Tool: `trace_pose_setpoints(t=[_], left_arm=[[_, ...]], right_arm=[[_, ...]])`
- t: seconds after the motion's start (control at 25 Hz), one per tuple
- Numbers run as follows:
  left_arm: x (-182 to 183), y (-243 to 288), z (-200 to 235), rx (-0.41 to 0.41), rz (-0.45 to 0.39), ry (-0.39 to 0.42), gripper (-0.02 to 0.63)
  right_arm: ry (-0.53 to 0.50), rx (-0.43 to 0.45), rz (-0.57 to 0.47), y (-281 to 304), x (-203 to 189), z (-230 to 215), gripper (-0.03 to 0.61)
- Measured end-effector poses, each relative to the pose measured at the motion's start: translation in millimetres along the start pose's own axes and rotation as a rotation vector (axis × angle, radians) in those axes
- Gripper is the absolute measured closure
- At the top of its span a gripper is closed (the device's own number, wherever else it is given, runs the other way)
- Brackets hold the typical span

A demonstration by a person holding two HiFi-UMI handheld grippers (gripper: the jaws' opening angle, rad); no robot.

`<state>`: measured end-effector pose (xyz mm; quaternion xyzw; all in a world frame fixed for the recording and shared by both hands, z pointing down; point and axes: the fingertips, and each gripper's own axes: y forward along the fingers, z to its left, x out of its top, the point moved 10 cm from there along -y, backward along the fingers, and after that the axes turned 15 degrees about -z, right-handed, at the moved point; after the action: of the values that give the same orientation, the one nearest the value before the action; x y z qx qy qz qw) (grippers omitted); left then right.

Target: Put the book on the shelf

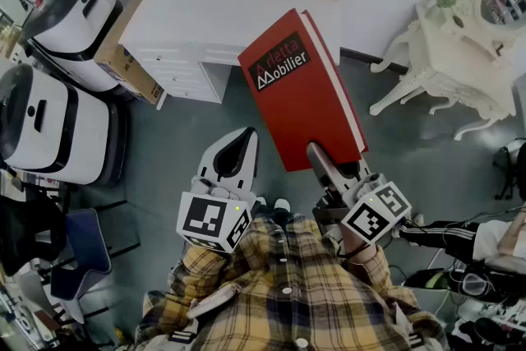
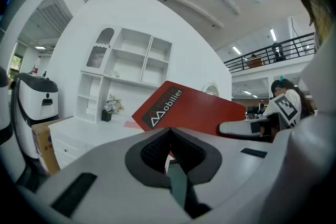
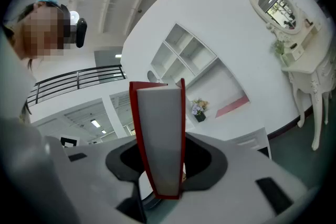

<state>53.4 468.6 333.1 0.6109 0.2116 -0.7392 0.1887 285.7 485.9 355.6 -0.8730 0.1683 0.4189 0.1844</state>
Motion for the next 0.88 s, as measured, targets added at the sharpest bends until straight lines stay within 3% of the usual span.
trace_pose_setpoints(t=[0.88], left_arm=[[-4,-2,-11,0.075,-0.017,0.039,0.594]], right_arm=[[0.047,0.059,0.005,0,4,-20,0.405]])
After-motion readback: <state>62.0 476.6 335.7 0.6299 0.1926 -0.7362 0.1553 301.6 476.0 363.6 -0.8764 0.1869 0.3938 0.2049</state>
